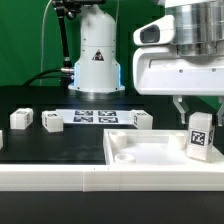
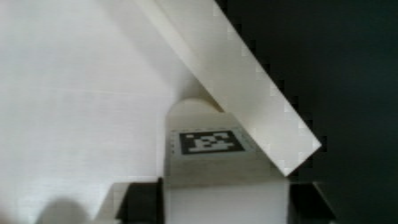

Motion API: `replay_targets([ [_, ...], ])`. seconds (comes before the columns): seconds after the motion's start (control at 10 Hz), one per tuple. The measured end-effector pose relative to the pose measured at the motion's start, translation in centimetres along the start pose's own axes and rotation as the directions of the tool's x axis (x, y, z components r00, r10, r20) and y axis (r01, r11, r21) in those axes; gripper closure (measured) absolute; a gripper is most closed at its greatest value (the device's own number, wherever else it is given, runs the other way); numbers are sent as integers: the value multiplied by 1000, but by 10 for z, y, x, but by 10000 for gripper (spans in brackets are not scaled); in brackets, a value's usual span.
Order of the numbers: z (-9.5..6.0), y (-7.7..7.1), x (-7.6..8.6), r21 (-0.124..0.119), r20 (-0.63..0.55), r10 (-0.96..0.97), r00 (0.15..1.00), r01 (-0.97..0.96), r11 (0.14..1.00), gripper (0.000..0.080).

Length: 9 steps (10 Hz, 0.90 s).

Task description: Assemble one leg

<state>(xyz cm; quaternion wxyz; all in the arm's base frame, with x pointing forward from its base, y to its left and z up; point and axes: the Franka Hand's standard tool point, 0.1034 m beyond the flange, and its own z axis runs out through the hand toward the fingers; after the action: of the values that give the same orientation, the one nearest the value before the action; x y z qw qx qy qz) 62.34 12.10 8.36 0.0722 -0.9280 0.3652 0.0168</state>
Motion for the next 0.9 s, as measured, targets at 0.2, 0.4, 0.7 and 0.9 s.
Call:
replay_targets([
  [0.2, 1, -2, -3, -9, -14, 218, 976, -218, 976, 499],
  [0.4, 1, -3, -3, -4, -8, 323, 946, -323, 946, 499],
  [0.7, 1, -1, -2, -8, -6, 183, 983, -183, 983, 207],
  [0.9, 0, -2, -4, -23, 5, 94, 996, -94, 995, 160],
])
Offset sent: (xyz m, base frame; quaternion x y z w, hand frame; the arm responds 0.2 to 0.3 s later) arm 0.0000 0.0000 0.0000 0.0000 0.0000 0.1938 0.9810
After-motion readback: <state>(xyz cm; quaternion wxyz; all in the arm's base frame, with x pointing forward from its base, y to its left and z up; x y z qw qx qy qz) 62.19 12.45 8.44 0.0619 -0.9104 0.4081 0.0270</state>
